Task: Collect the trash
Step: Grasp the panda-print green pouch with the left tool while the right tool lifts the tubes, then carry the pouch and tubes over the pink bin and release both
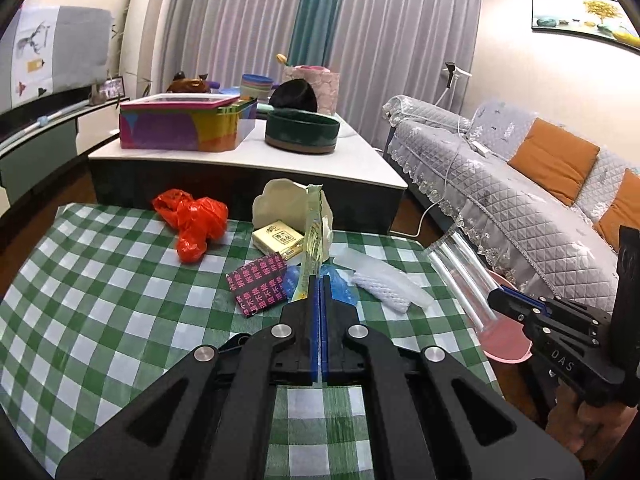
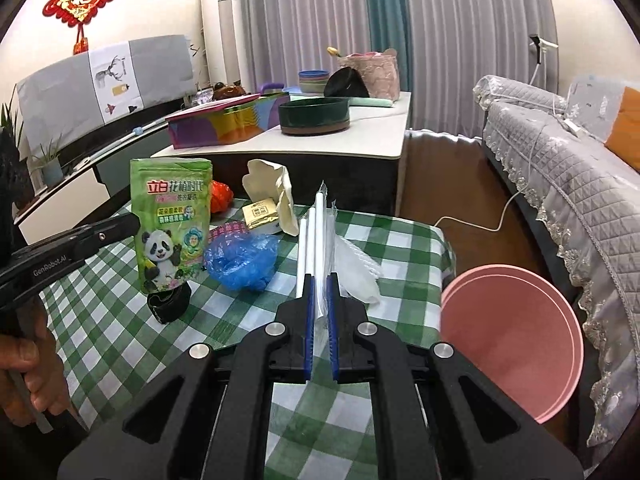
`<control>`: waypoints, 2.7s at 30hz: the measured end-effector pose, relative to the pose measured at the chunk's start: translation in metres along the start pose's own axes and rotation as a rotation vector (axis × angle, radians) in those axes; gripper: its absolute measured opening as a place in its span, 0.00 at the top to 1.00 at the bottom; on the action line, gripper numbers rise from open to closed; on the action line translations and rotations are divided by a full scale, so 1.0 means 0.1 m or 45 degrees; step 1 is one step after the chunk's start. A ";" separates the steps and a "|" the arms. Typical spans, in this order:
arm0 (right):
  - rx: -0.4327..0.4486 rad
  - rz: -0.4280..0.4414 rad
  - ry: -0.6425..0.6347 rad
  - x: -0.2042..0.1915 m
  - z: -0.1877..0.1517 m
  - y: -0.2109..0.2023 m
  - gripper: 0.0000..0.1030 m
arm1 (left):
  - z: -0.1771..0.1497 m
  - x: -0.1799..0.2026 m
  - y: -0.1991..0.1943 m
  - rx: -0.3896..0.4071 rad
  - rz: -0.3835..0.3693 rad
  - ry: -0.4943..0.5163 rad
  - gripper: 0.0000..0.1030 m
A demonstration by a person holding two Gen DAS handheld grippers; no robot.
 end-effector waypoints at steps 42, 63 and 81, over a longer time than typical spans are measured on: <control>0.054 -0.170 0.166 0.68 -0.13 -0.34 0.94 | -0.19 0.50 0.05 -0.006 -0.115 0.103 1.00; 0.085 -0.284 0.254 1.28 -0.23 -0.47 0.94 | -0.41 1.06 0.39 -0.122 -0.192 0.135 1.00; 0.089 -0.342 0.325 1.63 -0.27 -0.43 0.94 | -0.28 1.63 0.82 -0.154 -0.253 0.180 1.00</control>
Point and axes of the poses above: each gripper's, at about its wrist camera, not at the fingertips, and y roughly the way its jaws point, x to its right, z to its top, the point moved 2 cm from there along y, roughly the way its jaws point, and after that the axes turned 10 degrees about -y, right-handed, at the moved point
